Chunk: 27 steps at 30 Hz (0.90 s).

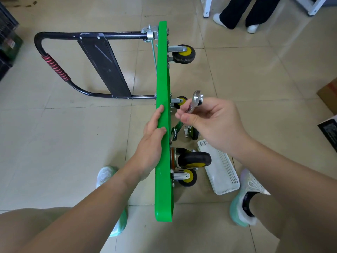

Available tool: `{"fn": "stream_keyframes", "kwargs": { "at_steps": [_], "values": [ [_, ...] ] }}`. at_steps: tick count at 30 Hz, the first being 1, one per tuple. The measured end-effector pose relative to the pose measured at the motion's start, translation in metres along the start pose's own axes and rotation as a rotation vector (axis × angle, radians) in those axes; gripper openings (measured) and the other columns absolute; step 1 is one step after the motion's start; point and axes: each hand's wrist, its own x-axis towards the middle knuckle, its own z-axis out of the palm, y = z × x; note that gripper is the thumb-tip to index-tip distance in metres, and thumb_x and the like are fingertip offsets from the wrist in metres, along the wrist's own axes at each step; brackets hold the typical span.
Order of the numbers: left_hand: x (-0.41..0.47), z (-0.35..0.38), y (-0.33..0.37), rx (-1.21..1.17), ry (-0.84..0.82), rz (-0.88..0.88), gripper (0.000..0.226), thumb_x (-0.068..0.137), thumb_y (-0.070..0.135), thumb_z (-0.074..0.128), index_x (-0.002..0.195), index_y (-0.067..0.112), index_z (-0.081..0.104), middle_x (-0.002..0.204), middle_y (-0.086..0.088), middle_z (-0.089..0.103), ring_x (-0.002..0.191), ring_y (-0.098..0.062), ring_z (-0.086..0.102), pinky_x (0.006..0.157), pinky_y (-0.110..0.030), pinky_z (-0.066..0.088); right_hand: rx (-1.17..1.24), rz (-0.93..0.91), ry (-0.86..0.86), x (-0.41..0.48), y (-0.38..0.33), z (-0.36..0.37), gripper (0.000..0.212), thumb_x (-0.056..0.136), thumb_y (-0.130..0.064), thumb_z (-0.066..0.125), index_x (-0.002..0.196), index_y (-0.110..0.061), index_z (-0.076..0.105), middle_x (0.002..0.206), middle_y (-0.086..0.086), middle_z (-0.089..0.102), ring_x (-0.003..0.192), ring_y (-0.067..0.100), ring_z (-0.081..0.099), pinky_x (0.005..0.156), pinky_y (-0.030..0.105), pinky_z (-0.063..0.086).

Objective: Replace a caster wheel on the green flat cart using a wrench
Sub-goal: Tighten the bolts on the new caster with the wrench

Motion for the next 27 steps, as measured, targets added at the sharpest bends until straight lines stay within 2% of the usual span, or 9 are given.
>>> {"fn": "stream_keyframes", "kwargs": {
  "at_steps": [3, 7, 10, 14, 19, 21, 24, 25, 27],
  "values": [
    [-0.001, 0.000, 0.001, 0.014, 0.005, 0.004, 0.059, 0.087, 0.039, 0.036, 0.128, 0.082, 0.034, 0.157, 0.015, 0.037, 0.138, -0.007, 0.047, 0.121, -0.043, 0.035, 0.007, -0.030, -0.002, -0.010, 0.006, 0.002, 0.027, 0.078, 0.013, 0.075, 0.085, -0.013, 0.074, 0.084, 0.003, 0.076, 0.085, 0.021, 0.074, 0.083, 0.027, 0.059],
    [0.000, 0.000, -0.001, 0.038, -0.002, 0.030, 0.060, 0.097, 0.034, 0.040, 0.146, 0.068, 0.032, 0.157, 0.016, 0.036, 0.136, 0.004, 0.043, 0.121, -0.031, 0.032, -0.014, -0.032, -0.041, -0.025, 0.014, 0.010, 0.035, 0.075, 0.014, 0.077, 0.083, -0.020, 0.074, 0.083, -0.005, 0.075, 0.084, 0.009, 0.072, 0.088, 0.029, 0.059],
    [0.002, -0.002, -0.005, 0.036, 0.000, 0.025, 0.063, 0.103, 0.023, 0.042, 0.148, 0.065, 0.032, 0.156, 0.018, 0.037, 0.142, -0.001, 0.040, 0.125, -0.040, 0.029, -0.047, -0.064, -0.050, -0.033, 0.020, 0.014, 0.035, 0.075, 0.011, 0.079, 0.088, -0.021, 0.074, 0.086, -0.009, 0.075, 0.083, 0.005, 0.072, 0.087, 0.027, 0.059],
    [0.000, -0.002, -0.004, 0.023, 0.005, 0.035, 0.062, 0.098, 0.029, 0.043, 0.143, 0.072, 0.033, 0.157, 0.017, 0.038, 0.142, -0.004, 0.042, 0.124, -0.043, 0.031, -0.032, -0.086, -0.048, -0.034, 0.024, 0.015, 0.035, 0.076, 0.007, 0.078, 0.091, -0.024, 0.074, 0.089, -0.010, 0.075, 0.087, 0.007, 0.073, 0.088, 0.029, 0.059],
    [-0.003, -0.001, -0.001, -0.015, -0.015, 0.037, 0.063, 0.089, 0.041, 0.042, 0.145, 0.069, 0.033, 0.160, 0.013, 0.036, 0.144, -0.004, 0.040, 0.125, -0.041, 0.029, -0.047, -0.098, -0.101, -0.028, 0.020, 0.016, 0.036, 0.078, 0.003, 0.077, 0.095, -0.028, 0.071, 0.089, -0.013, 0.075, 0.089, 0.006, 0.073, 0.088, 0.023, 0.057],
    [-0.003, 0.000, -0.001, -0.010, -0.014, 0.040, 0.067, 0.086, 0.043, 0.039, 0.150, 0.063, 0.032, 0.162, 0.012, 0.035, 0.146, -0.004, 0.037, 0.124, -0.033, 0.028, -0.045, -0.109, -0.086, -0.021, 0.019, 0.017, 0.037, 0.077, 0.002, 0.078, 0.099, -0.028, 0.070, 0.090, -0.010, 0.074, 0.088, 0.009, 0.073, 0.090, 0.027, 0.057],
    [-0.002, 0.000, -0.002, 0.017, -0.017, 0.037, 0.066, 0.085, 0.045, 0.034, 0.149, 0.061, 0.030, 0.161, 0.014, 0.034, 0.143, 0.001, 0.036, 0.106, -0.009, 0.030, -0.057, -0.116, -0.106, -0.011, 0.018, 0.018, 0.041, 0.075, 0.001, 0.080, 0.099, -0.030, 0.070, 0.089, -0.009, 0.074, 0.087, 0.011, 0.072, 0.091, 0.032, 0.058],
    [-0.001, 0.000, -0.003, 0.008, -0.014, 0.034, 0.064, 0.085, 0.046, 0.035, 0.148, 0.063, 0.032, 0.161, 0.014, 0.035, 0.143, 0.001, 0.038, 0.108, -0.012, 0.030, -0.062, -0.113, -0.115, -0.008, 0.019, 0.019, 0.042, 0.075, 0.003, 0.080, 0.096, -0.031, 0.071, 0.087, -0.011, 0.074, 0.086, 0.010, 0.072, 0.091, 0.031, 0.058],
    [0.000, -0.002, -0.005, -0.004, -0.006, 0.018, 0.062, 0.087, 0.047, 0.038, 0.146, 0.067, 0.036, 0.161, 0.012, 0.039, 0.144, -0.005, 0.042, 0.121, -0.031, 0.031, -0.066, -0.095, -0.093, -0.002, 0.020, 0.020, 0.041, 0.076, 0.003, 0.080, 0.091, -0.035, 0.072, 0.085, -0.011, 0.075, 0.085, 0.010, 0.072, 0.090, 0.032, 0.058]
  ]
}}
